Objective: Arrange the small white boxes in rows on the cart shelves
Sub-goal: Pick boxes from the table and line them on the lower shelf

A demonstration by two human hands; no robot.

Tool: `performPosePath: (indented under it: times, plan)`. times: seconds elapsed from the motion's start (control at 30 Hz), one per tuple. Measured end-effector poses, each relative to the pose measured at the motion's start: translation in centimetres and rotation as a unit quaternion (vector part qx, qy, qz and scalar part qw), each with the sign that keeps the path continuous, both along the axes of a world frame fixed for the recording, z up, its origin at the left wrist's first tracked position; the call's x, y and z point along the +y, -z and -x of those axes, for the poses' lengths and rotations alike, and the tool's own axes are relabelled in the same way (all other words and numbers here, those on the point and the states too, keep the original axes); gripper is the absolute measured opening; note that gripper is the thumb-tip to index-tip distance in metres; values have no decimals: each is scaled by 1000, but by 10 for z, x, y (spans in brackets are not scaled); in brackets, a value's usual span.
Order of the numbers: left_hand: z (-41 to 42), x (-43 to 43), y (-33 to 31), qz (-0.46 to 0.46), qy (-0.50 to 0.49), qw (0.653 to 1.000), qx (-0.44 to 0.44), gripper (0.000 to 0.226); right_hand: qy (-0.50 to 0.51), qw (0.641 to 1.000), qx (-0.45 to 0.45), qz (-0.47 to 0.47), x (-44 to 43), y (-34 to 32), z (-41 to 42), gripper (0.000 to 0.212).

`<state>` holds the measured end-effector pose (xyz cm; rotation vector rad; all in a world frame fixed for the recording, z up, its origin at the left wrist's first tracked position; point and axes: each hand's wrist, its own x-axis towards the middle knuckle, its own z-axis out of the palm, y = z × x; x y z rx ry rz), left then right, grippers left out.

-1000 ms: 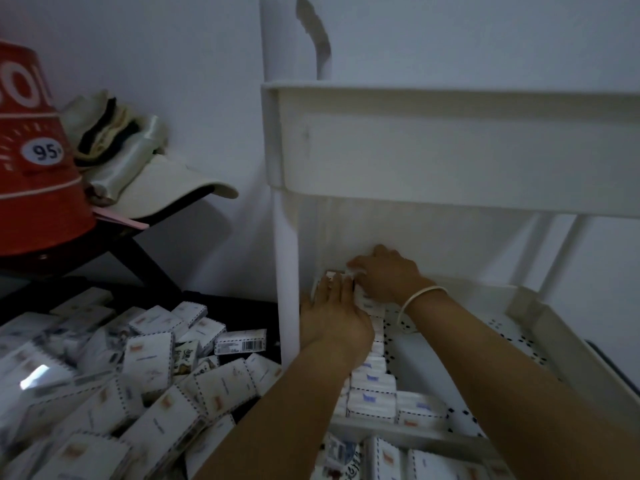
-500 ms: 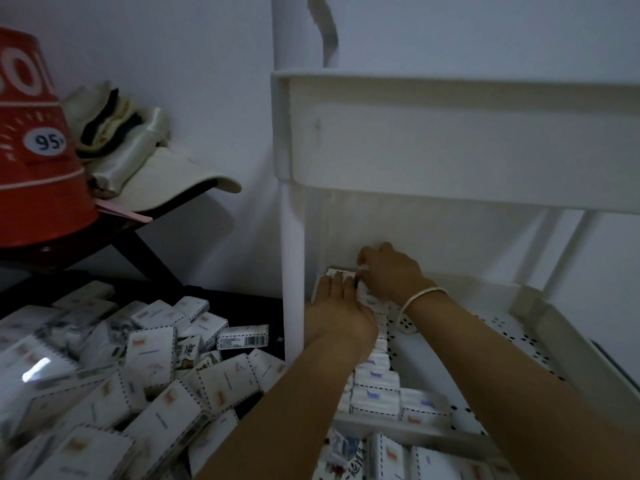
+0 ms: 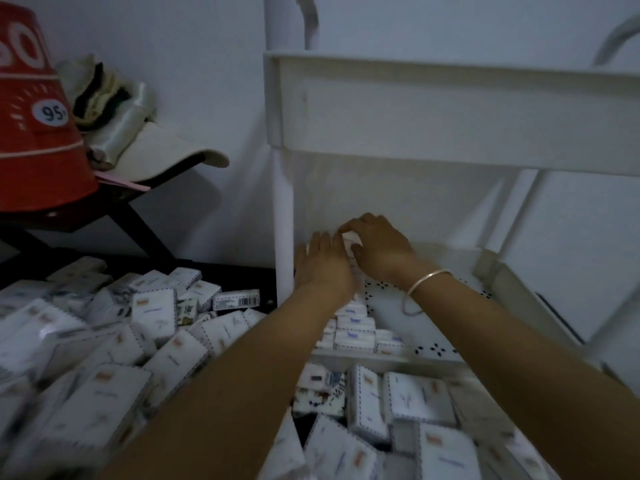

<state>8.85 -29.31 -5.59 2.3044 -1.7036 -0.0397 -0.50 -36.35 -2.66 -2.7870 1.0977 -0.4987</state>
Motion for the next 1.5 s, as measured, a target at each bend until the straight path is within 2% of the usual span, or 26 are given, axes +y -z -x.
performPosePath:
  times: [0.13, 0.3, 0.4, 0.5, 0.6, 0.7, 0.83, 0.93, 1.03, 1.1, 1.37, 1.5]
  plan:
    - [16, 31, -41, -19, 78, 992, 93, 24, 5, 993, -112, 43, 55, -8, 39, 30]
    - [17, 110, -54, 2, 164, 986, 14, 30, -21, 993, -108, 40, 123, -14, 70, 22]
    - [11, 149, -48, 18, 187, 982, 20, 22, -36, 998, -26, 42, 145, -12, 80, 13]
    - [6, 174, -43, -3, 238, 971, 4, 10, -70, 995, 75, -6, 157, -4, 80, 21]
    - [2, 182, -35, -26, 270, 961, -55, 18, -88, 988, 129, -2, 166, 8, 74, 29]
    - [1, 180, -33, -28, 287, 950, -120, 26, -107, 983, 148, 14, 167, 13, 70, 26]
    - [3, 180, -33, -46, 269, 951, -144, 31, -129, 970, 201, 37, 167, 18, 64, 24]
    - [-1, 178, -31, -11, 227, 958, -176, 29, -127, 958, 242, 82, 168, 21, 55, 28]
    - [-10, 177, -28, -3, 191, 964, -185, 38, -117, 944, 282, 126, 173, 24, 43, 34]
    - [-15, 177, -24, -4, 185, 967, -176, 42, -110, 934, 300, 159, 178, 28, 36, 26]
    - [-17, 180, -21, 12, 159, 984, -85, 46, -57, 948, 266, 167, 186, 34, 34, 18]
    - [-19, 186, -36, 62, 146, 985, -66, 44, -54, 972, 200, 111, 181, 26, 39, 28]
